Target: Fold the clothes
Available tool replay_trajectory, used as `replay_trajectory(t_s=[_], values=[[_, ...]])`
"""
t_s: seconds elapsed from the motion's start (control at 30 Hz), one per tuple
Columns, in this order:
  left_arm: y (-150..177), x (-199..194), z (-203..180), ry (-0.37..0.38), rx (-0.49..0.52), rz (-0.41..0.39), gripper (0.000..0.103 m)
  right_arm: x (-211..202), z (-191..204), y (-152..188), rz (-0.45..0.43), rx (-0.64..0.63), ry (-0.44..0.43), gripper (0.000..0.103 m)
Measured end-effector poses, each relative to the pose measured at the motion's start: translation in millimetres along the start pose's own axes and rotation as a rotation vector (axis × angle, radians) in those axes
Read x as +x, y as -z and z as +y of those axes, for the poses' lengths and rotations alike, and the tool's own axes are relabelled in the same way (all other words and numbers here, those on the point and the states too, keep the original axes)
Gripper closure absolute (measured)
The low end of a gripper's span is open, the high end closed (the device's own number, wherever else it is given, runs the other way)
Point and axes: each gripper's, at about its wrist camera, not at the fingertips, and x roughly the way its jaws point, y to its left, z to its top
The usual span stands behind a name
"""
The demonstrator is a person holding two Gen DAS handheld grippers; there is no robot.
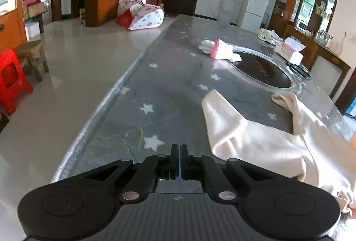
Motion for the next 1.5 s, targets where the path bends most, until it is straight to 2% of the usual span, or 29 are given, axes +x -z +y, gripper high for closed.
replay_trajectory(t_s=[0.1, 0.17, 0.3, 0.43, 0.5, 0.57, 0.6, 0.67, 0.77, 1.13, 1.33, 1.5], values=[[-3, 4, -11, 0.014, 0.018, 0.007, 0.095, -12, -25, 13, 0.017, 0.046, 0.074, 0.095], [-5, 8, -21, 0.007, 0.046, -0.001, 0.08, -17, -40, 23, 0.037, 0.079, 0.125, 0.095], [-12, 22, -37, -0.009, 0.079, -0.003, 0.063, -20, -66, 45, 0.104, 0.153, 0.212, 0.093], [-19, 40, -47, -0.029, 0.092, 0.002, 0.059, -24, -80, 63, 0.142, 0.181, 0.287, 0.086], [-21, 50, -50, -0.032, 0.1, 0.013, 0.06, -28, -85, 69, 0.148, 0.197, 0.289, 0.082], [-21, 59, -53, -0.042, 0.111, 0.022, 0.062, -32, -85, 73, 0.146, 0.198, 0.259, 0.071], [-20, 62, -54, -0.039, 0.12, 0.023, 0.065, -33, -80, 73, 0.145, 0.192, 0.236, 0.069], [-18, 64, -56, -0.02, 0.124, 0.017, 0.084, -32, -72, 74, 0.15, 0.187, 0.186, 0.065], [-18, 64, -56, -0.024, 0.123, 0.01, 0.095, -27, -55, 71, 0.159, 0.17, 0.11, 0.057], [-1, 25, -13, -0.092, 0.023, -0.009, 0.099, -6, 11, 62, 0.185, 0.088, -0.159, 0.053], [16, -17, 12, -0.115, 0.026, -0.031, 0.099, -16, 39, 72, 0.243, -0.035, -0.271, 0.051], [29, -35, 39, -0.152, 0.002, 0.008, 0.099, -29, 53, 79, 0.288, -0.064, -0.383, 0.051]])
